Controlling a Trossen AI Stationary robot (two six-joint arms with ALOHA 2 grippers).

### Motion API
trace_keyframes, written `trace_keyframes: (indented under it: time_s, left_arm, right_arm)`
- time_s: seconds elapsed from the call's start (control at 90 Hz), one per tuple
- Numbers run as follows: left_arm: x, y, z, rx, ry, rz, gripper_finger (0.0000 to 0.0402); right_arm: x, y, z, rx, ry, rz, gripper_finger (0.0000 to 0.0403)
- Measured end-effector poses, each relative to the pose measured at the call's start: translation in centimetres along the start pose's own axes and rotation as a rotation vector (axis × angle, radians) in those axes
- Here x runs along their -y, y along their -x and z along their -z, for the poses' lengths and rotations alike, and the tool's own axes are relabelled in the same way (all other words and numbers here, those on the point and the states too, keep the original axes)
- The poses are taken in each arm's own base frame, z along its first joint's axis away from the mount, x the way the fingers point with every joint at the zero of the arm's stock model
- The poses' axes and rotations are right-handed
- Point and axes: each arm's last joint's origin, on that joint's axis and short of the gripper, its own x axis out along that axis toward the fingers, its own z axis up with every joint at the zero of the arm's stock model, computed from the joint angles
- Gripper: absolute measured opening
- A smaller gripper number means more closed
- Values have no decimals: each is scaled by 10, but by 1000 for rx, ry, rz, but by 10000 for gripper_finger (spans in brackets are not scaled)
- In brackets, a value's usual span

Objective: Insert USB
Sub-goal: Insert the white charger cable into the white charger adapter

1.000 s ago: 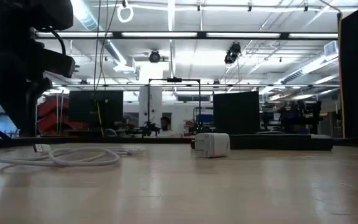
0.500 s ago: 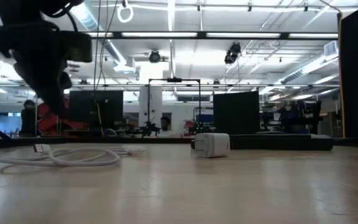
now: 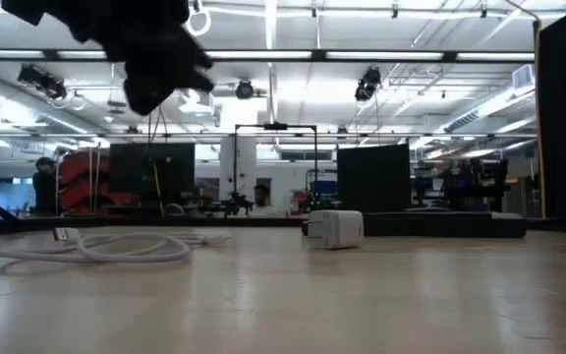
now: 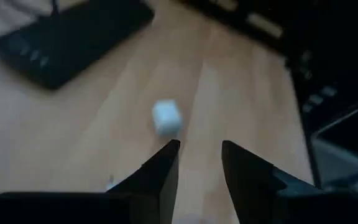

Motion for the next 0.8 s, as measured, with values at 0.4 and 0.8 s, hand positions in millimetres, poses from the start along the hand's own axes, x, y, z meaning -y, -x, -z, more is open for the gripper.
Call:
trace_keyframes:
  time_s: [0.4,0.8]
  left_arm:
    - [8,1,-6,10,-43,168,109]
    - [10,1,-5,-22,-140,238,109]
  right_arm:
    - [0,0,0,-2,3,-9,117]
    - [0,0,1,0,-7,-15,127]
